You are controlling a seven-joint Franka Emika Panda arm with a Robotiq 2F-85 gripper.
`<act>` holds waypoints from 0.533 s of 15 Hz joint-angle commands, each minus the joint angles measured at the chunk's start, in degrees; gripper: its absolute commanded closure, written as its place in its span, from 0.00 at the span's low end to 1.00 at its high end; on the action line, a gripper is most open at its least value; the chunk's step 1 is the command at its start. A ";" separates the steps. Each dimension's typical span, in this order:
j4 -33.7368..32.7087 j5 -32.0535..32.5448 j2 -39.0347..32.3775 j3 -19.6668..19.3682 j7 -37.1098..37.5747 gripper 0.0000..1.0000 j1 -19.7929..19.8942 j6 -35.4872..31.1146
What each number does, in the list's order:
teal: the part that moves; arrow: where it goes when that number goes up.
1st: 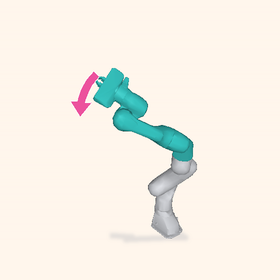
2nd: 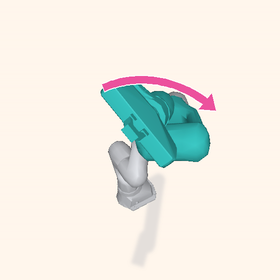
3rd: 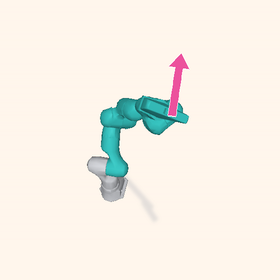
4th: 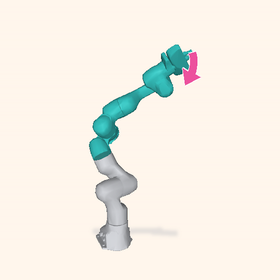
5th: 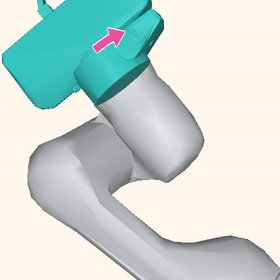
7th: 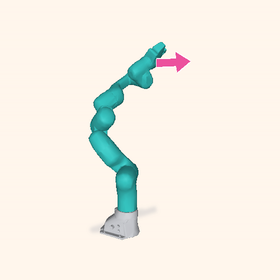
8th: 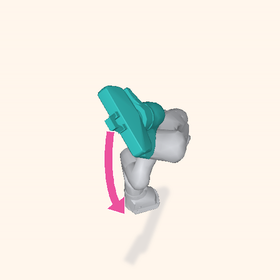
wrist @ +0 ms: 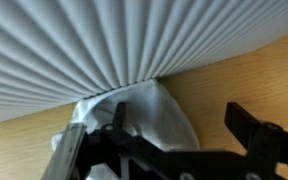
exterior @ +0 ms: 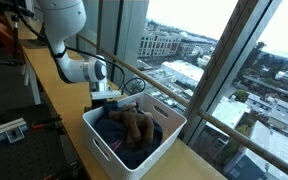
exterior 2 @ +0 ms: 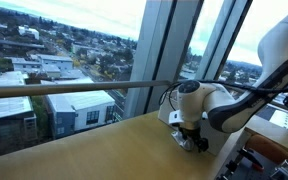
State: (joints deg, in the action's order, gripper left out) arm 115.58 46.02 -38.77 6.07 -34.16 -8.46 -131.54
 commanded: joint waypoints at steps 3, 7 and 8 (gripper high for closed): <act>1.14 2.85 -1.06 -0.02 2.14 0.28 0.69 -2.19; 2.85 2.96 0.09 0.08 3.39 0.56 0.79 -2.78; 3.13 2.86 0.29 0.20 3.62 0.65 0.79 -2.79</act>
State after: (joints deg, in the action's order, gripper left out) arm 117.15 47.08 -38.76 6.11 -32.68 -8.42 -131.74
